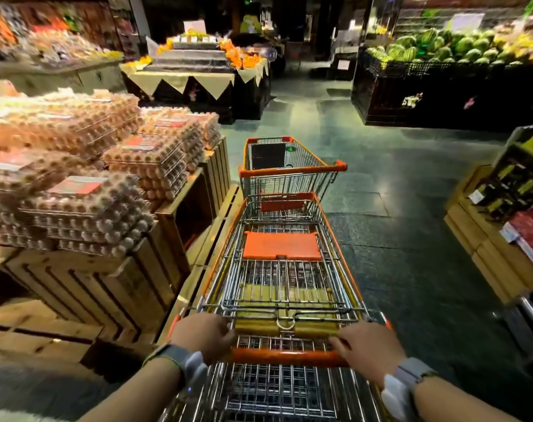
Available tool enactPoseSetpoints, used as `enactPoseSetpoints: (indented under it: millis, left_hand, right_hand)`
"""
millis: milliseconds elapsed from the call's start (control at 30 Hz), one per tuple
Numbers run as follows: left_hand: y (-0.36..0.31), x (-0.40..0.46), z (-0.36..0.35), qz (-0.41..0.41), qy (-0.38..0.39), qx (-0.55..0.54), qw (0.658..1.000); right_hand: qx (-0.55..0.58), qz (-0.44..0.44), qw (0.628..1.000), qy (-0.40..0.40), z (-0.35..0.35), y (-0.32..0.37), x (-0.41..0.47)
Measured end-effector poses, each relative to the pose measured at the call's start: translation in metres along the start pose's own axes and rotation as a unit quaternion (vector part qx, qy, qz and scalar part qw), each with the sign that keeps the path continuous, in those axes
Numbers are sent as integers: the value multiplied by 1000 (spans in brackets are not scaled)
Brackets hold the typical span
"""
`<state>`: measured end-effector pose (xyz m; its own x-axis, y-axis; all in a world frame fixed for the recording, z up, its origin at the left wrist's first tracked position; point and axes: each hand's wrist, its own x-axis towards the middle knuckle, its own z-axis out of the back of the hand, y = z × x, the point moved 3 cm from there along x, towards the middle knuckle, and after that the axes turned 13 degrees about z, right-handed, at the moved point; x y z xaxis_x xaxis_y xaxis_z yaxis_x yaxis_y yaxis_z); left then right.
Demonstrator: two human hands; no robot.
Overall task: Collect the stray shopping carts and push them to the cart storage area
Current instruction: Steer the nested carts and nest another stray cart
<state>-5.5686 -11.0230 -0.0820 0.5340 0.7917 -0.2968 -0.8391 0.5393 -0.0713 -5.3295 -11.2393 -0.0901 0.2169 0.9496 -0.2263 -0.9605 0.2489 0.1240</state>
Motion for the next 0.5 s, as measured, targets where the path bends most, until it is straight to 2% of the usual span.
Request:
enactPoseSetpoints:
  millis: [167, 267, 400, 500]
  left_hand:
    - [-3, 42, 2, -38, 104, 3, 994]
    - [-5, 64, 4, -55, 128, -33, 990]
    - [-17, 123, 29, -70, 95, -87, 989]
    - [-29, 184, 52, -81, 46, -90, 992]
  right_hand:
    - [14, 14, 996, 86, 10, -14, 26]
    - [25, 17, 992, 121, 15, -22, 39]
    - [48, 41, 989, 131, 32, -39, 80]
    - [57, 44, 994, 82, 56, -54, 133]
